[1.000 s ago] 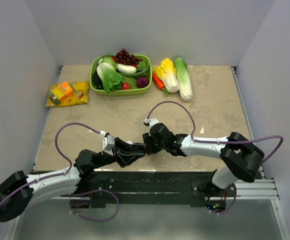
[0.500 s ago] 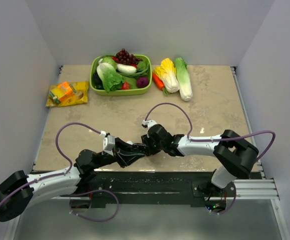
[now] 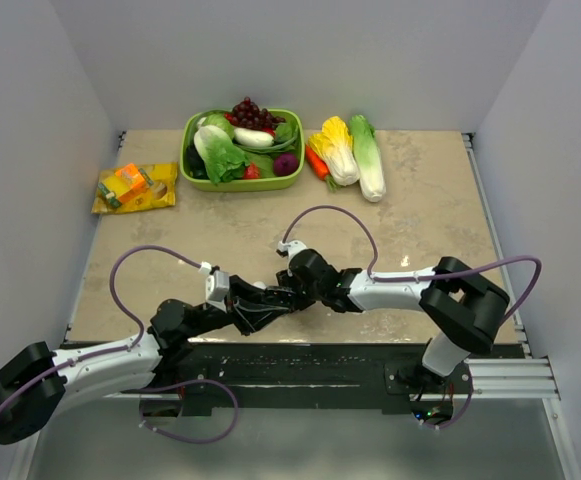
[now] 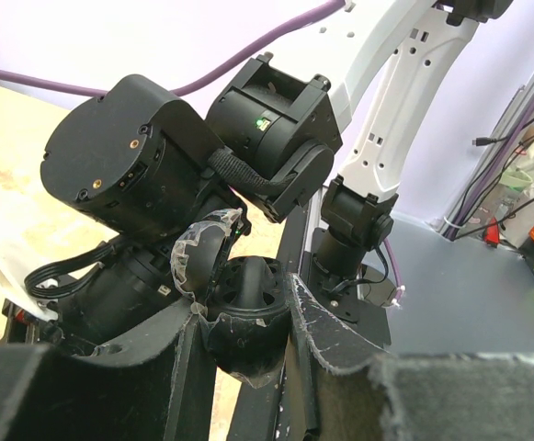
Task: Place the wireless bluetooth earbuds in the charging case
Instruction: Pick up the earbud from the center of the board.
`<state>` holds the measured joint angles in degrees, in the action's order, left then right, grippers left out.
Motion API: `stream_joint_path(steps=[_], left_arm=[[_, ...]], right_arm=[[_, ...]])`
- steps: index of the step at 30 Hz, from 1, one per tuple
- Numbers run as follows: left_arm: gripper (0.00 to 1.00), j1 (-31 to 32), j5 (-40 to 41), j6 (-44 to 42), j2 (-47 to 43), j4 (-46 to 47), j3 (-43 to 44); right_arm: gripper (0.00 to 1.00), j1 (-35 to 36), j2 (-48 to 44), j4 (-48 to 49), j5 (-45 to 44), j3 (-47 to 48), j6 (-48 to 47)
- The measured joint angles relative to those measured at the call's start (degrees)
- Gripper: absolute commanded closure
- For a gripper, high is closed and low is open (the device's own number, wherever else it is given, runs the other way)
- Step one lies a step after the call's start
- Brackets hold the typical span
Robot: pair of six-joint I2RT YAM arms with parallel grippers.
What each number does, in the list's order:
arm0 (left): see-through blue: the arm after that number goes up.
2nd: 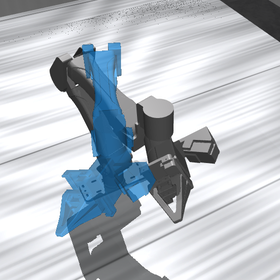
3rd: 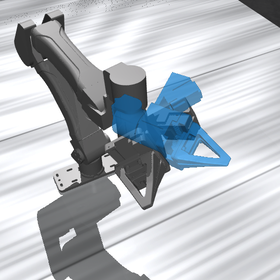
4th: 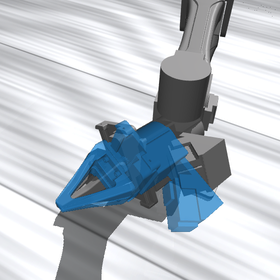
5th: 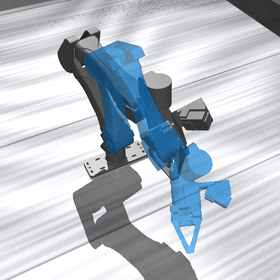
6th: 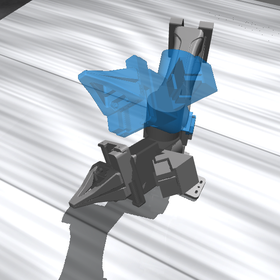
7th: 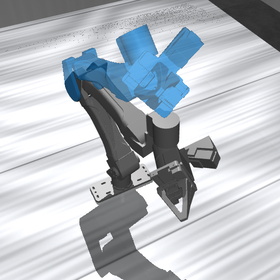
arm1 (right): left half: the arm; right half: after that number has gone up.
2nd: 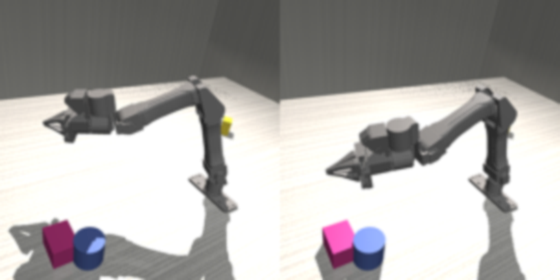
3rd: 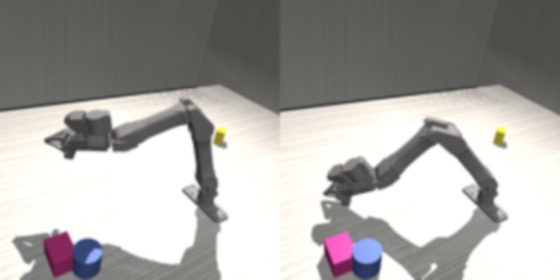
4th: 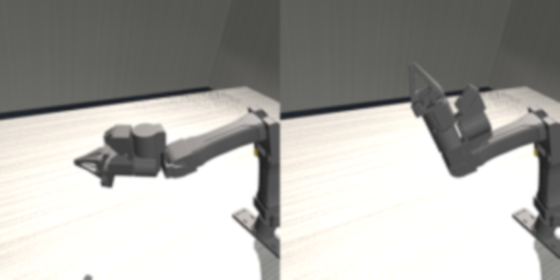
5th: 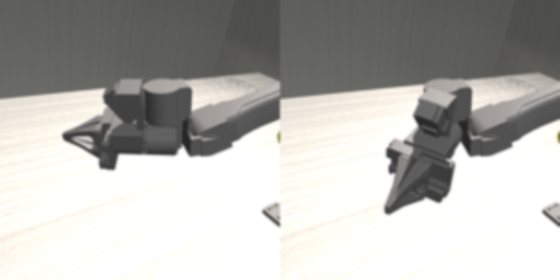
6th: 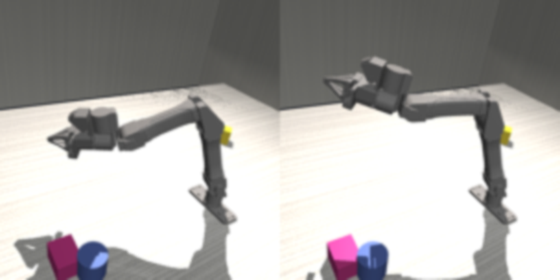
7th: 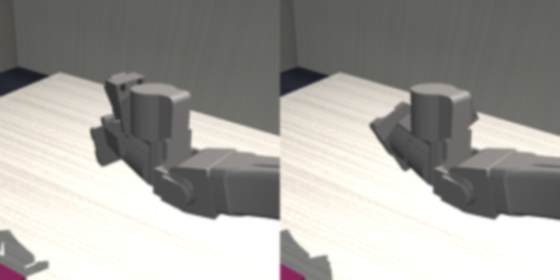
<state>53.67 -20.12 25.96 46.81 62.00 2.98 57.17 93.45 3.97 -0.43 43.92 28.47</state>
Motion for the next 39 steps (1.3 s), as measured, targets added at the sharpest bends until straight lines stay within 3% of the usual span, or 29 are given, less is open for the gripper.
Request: stream_joint_path(steps=[13, 23, 35, 39], left_arm=[[1.00, 0.00, -0.02, 0.00, -0.44, -0.02, 0.00], [1.00, 0.00, 0.02, 0.00, -0.72, -0.04, 0.00], [1.00, 0.00, 0.59, -0.02, 1.57, 0.17, 0.00], [1.00, 0.00, 0.35, -0.02, 3.19, 0.61, 0.00]], right_arm=[[1.00, 0.46, 0.02, 0.92, 0.79, 0.13, 0.15], [1.00, 0.46, -4.46, -3.45, -0.92, -0.09, 0.07], [1.00, 0.46, -33.31, -22.03, -17.14, 0.66, -1.55], [1.00, 0.46, -42.32, -26.82, -16.79, 4.04, -5.81]])
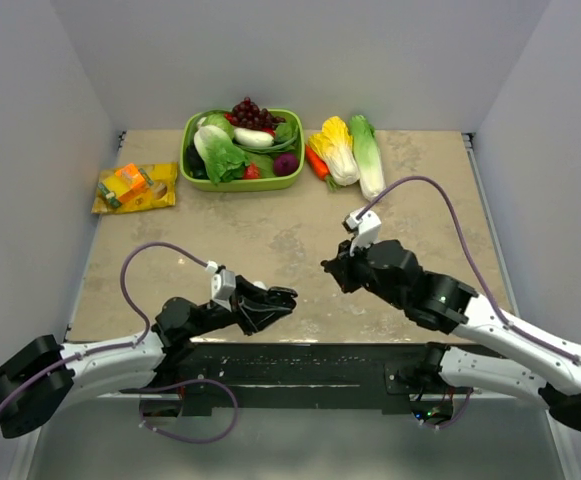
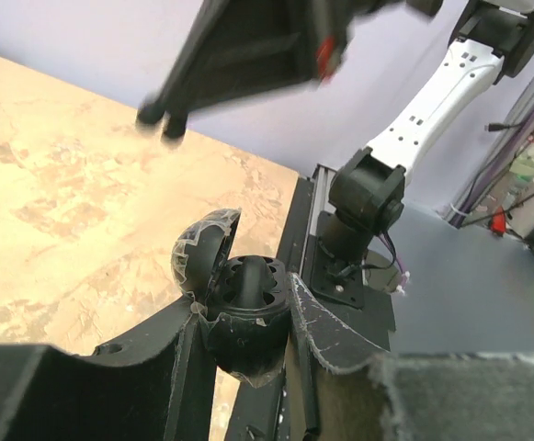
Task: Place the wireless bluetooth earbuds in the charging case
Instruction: Pick up the earbud from the center of the board, then place the earbud in the charging case.
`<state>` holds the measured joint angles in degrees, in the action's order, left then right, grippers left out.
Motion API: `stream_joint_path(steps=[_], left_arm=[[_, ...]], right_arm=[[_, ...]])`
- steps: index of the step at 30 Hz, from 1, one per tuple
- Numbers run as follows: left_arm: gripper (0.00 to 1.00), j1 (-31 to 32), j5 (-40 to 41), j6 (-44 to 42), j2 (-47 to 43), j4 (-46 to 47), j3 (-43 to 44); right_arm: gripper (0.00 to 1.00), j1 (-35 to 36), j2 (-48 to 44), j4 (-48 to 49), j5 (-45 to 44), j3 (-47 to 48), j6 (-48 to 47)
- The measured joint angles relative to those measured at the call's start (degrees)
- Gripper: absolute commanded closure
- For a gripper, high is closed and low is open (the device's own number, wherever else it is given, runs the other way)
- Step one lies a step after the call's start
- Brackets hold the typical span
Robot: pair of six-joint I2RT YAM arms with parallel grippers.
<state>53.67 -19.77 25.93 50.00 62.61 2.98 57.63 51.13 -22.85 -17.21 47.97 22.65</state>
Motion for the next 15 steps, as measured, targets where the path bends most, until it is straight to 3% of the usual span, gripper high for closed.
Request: stream_joint_path(steps=[6, 15], left_arm=[[1.00, 0.00, -5.79, 0.07, 4.94, 0.39, 0.44], [1.00, -0.02, -14.38, 2.67, 10.34, 5.42, 4.20]], right_arm=[[1.00, 0.00, -8.63, -0.72, 13.86, 3.98, -8.37], [1.00, 1.86, -8.81, -4.48, 31.78, 6.10, -14.16]])
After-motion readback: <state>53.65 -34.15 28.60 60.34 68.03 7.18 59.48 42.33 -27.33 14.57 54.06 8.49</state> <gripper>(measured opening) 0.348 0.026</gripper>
